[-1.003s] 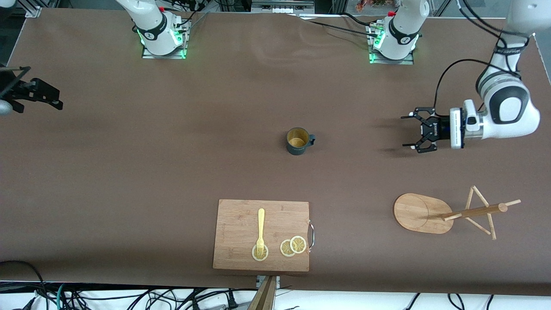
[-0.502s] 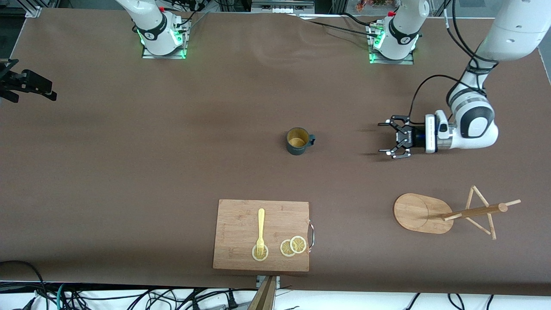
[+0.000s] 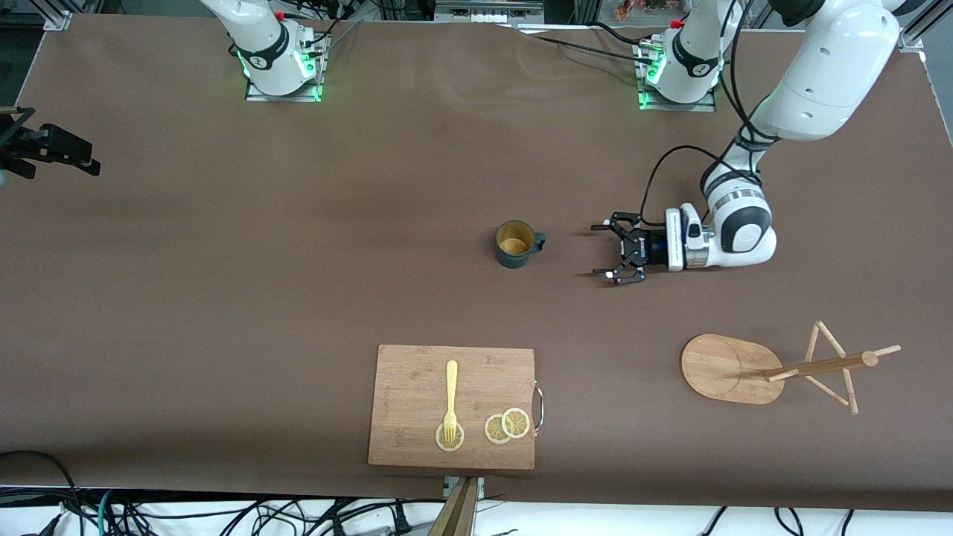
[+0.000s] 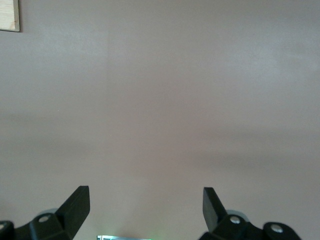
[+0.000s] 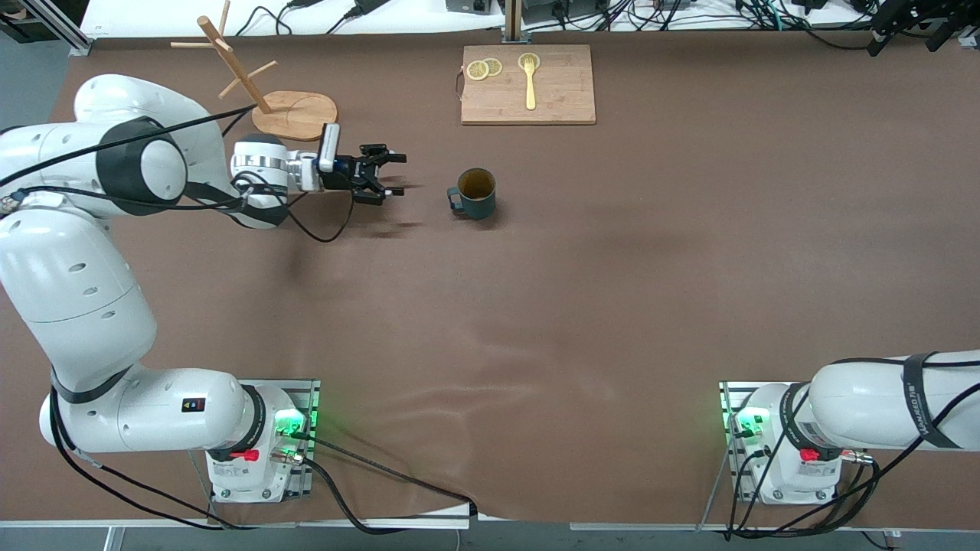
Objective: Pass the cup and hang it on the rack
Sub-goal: 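Move the left gripper sideways toward the mug handle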
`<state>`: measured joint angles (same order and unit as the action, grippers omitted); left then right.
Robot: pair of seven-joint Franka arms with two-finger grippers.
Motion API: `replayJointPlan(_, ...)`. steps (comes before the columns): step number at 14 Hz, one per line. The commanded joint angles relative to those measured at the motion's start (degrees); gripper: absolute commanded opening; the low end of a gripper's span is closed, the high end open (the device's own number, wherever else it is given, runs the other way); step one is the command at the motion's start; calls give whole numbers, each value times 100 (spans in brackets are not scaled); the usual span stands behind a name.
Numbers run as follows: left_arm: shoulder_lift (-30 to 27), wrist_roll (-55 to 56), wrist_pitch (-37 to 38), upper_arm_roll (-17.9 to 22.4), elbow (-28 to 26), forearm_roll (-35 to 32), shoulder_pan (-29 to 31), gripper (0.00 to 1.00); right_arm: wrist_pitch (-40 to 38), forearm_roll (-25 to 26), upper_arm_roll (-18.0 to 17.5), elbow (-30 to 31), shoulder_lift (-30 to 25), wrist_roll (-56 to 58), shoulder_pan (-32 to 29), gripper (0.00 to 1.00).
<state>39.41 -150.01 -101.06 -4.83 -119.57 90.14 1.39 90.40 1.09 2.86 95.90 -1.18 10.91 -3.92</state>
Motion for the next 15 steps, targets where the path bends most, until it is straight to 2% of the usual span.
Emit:
replayJointPlan(1,233,-739,95,61,39,285,-200,100,-75,-48,40,-28,-49,-36,93,100)
replayJointPlan(4,488,-985,121,35,30,285,-209,100,-120,-56,39,-28,-41,-45,93,100)
replayJointPlan(7,515,-1082,139,-132,-5,337,-200,100,-120,-56,40,-28,-40,-45,93,100)
replayJointPlan(15,752,-1688,113,-475,-137,855,-261,100,-120,-65,22,-28,-40,-54,102,100)
